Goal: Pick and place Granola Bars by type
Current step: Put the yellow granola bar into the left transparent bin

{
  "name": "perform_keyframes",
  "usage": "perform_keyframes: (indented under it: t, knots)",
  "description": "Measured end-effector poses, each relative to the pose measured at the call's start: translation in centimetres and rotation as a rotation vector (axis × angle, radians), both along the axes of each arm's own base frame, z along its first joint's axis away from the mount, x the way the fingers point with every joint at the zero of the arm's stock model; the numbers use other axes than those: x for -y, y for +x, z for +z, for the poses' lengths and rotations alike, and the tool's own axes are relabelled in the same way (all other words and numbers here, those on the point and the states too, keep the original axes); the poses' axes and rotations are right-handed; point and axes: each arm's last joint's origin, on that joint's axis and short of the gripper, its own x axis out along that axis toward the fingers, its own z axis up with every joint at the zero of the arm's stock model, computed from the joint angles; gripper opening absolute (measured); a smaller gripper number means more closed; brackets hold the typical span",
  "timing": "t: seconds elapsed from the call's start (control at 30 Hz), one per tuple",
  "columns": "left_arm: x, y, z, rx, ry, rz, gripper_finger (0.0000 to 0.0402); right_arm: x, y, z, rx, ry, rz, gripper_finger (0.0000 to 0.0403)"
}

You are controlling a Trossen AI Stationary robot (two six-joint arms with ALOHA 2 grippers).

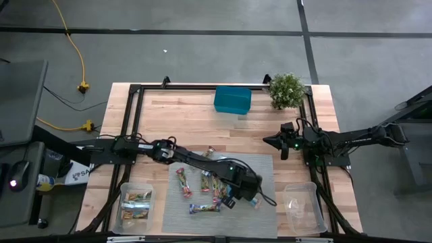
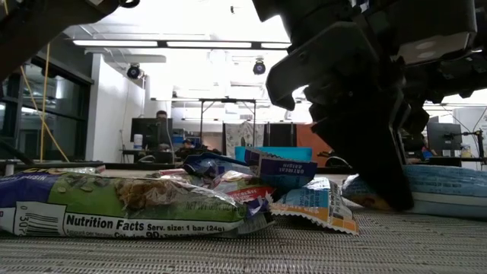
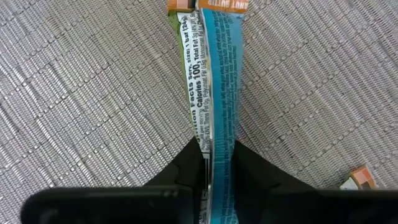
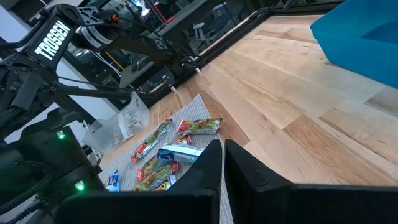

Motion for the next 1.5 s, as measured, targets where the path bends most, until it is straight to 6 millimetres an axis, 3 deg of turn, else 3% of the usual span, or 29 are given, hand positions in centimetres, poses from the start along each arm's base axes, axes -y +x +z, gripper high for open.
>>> perform_keyframes:
  t: [0.2,0.43,0.6,1.0,1.23,1.37,1.5]
  knots:
    - [-1.7,0.0,1.5,-0.014,-0.013,0.024,0.0050,0.0,0.0,0.0,0.000,0.000,0.000,0.0000]
    - [-5.2,-0.5,7.6,0.101,-0.023,0.095,0.0049,0.0,0.0,0.0,-0.001,0.000,-0.001,0.0000]
    - [-7.4,-2.6,12.5,0.116,-0.042,0.168,0.0049,0.0,0.0,0.0,-0.003,0.000,0.000,0.0000]
    - [-9.7,-11.9,20.2,-0.111,0.272,0.266,0.0049,0.0,0.0,0.0,-0.001,0.000,0.000,0.0000]
    - [-10.2,-17.1,25.0,-0.003,0.267,0.352,0.0049,0.0,0.0,0.0,-0.002,0.000,0.000,0.0000]
    - [-10.9,-20.2,25.8,-0.002,0.272,0.449,0.0049,0.0,0.0,0.0,-0.003,0.000,0.000,0.0000]
    - [-11.2,-24.6,25.5,-0.032,0.265,0.536,0.0049,0.0,0.0,0.0,0.000,0.000,0.000,0.0000]
